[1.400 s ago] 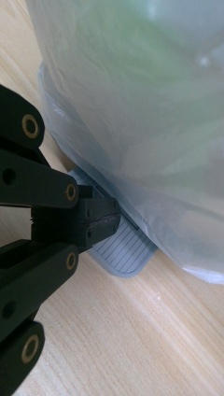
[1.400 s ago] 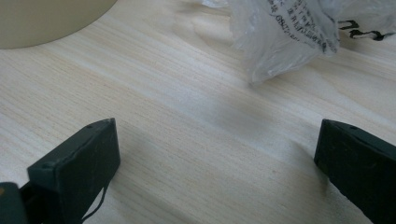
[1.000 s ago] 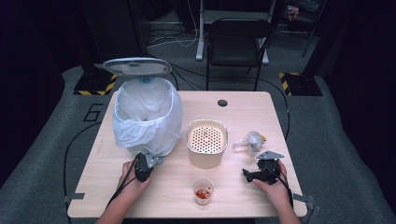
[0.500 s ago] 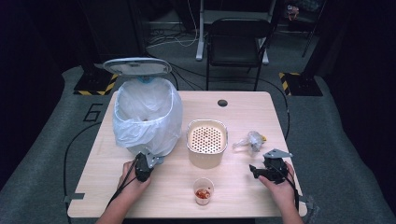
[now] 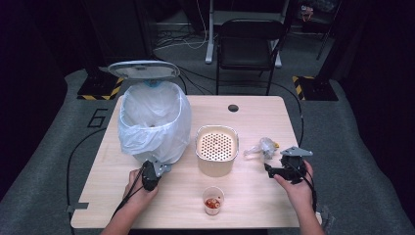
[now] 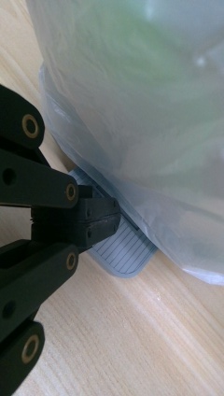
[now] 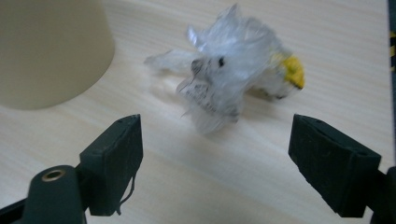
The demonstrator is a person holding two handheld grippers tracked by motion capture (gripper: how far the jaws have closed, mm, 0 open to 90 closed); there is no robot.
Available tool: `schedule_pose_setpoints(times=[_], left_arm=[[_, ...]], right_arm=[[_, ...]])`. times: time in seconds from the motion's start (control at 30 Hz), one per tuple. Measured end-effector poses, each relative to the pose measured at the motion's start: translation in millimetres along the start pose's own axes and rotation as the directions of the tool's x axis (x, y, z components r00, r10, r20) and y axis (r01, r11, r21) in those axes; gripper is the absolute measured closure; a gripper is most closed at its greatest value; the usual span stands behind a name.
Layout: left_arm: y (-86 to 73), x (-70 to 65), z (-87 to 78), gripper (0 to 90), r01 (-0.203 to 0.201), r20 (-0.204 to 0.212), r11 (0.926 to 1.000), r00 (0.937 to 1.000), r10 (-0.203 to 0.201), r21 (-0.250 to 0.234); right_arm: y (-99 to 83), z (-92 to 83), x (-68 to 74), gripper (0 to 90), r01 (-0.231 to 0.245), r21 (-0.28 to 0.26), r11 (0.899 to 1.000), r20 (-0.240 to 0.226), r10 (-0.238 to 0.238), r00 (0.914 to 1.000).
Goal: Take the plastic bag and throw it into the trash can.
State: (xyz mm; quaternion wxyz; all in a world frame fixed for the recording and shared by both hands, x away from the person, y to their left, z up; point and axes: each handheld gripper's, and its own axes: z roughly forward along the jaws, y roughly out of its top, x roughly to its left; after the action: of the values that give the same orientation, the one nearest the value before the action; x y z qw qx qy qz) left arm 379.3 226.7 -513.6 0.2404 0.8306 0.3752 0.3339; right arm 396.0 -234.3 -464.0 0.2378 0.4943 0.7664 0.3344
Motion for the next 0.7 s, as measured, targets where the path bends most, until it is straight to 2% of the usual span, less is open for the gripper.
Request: schedule_pose_setpoints(times=[0.27,0.33,0.57,0.7], left_arm=[[0.1,0.6,0.0,90.0,0.018,0.009,0.9998,0.9998,-0.018,0.003],[0.1,1.0,0.0,90.0,0.021,0.010,0.9998,0.9997,-0.021,0.002],[0.1,1.6,-0.1,90.0,0.028,0.012,0.9996,0.9995,-0.028,0.003],[0.4,1.3,-0.1,90.0,0.030,0.010,0.9995,0.9995,-0.030,0.005]], right_arm=[[21.3,2.5,-8.0,14.2,0.009,-0.002,1.000,0.022,-0.009,0.9997],[25.3,3.9,-9.2,13.9,-0.003,-0.005,1.000,0.026,0.003,0.9997],[35.4,8.0,-12.9,13.6,0.013,0.008,1.000,0.021,-0.013,0.9997],[41.1,11.4,-14.8,13.4,0.006,0.013,1.000,0.024,-0.006,0.9997]])
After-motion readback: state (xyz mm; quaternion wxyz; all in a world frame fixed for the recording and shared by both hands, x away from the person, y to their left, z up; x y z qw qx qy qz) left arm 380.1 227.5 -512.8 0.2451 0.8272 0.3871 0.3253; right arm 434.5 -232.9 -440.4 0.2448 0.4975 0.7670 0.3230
